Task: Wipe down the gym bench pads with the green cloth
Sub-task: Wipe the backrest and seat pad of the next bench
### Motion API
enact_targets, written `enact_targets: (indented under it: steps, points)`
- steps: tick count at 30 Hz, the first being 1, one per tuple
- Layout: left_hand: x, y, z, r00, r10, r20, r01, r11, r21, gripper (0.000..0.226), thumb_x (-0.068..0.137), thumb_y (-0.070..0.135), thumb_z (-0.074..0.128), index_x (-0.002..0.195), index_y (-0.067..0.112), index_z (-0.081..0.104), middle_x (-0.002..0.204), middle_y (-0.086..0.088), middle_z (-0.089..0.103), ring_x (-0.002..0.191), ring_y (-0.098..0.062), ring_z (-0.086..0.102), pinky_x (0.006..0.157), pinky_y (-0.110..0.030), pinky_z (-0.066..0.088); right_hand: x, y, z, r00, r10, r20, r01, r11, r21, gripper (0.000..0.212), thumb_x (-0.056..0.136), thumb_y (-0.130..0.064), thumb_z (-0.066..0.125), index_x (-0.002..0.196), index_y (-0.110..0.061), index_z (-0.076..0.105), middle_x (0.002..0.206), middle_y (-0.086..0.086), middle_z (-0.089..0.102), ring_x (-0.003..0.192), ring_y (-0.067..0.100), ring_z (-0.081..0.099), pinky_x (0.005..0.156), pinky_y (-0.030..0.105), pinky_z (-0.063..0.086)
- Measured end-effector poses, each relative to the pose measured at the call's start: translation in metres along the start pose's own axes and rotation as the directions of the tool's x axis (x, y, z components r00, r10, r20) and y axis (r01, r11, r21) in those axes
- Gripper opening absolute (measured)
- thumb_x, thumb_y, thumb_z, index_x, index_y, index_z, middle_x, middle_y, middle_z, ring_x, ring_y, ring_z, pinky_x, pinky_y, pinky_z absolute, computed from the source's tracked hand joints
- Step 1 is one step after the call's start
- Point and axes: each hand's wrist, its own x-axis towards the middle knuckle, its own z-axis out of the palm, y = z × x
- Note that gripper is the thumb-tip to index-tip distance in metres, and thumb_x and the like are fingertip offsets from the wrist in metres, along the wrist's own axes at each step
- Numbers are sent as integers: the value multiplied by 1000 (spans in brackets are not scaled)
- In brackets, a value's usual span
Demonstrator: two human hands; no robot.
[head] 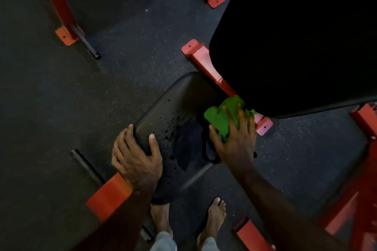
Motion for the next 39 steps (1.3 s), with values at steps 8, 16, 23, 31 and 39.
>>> enact_targets:
  steps: [8, 16, 23, 31, 39]
  points:
    - [0, -1, 1, 1000, 10, -27, -10, 1000, -7, 59, 99, 57, 49, 145, 20, 49, 144, -3, 53, 139, -26, 45, 109, -51, 34, -5, -59, 17, 876, -454, 162, 463, 886, -15, 79, 92, -67, 50, 162, -35, 31, 173, 5, 18, 155, 41, 19, 118, 62, 31]
    - [0, -2, 2, 1000, -1, 2, 1, 1000, 5, 59, 99, 57, 50, 146, 20, 48, 146, -3, 52, 139, -26, 44, 109, -50, 32, 20, -83, 23, 955, -289, 70, 293, 954, -66, 75, 96, -68, 47, 162, -34, 32, 172, 9, 19, 157, 43, 14, 121, 63, 23]
    - [0, 0, -2, 1000, -18, 11, 18, 1000, -15, 60, 98, 56, 50, 146, 20, 49, 147, -2, 51, 140, -25, 42, 112, -51, 31, 70, -77, 22, 966, -252, -65, 251, 968, -19, 71, 96, -60, 56, 157, -27, 44, 169, 13, 28, 156, 44, 17, 127, 55, 17]
    - [0, 0, 0, 1000, -12, -17, 12, 1000, -19, 58, 98, 55, 53, 144, 19, 51, 146, -2, 53, 139, -26, 45, 111, -50, 32, 112, -76, 22, 778, -623, 82, 628, 771, -101, 71, 93, -68, 53, 154, -31, 48, 163, 8, 39, 152, 39, 30, 122, 55, 30]
    - [1, 0, 1, 1000, -10, -26, 9, 1000, -15, 58, 97, 54, 54, 145, 21, 51, 146, -1, 53, 139, -26, 45, 111, -49, 33, 101, -97, 32, 606, -781, 147, 793, 607, -47, 68, 88, -69, 56, 143, -29, 59, 158, 8, 46, 152, 40, 30, 119, 58, 30]
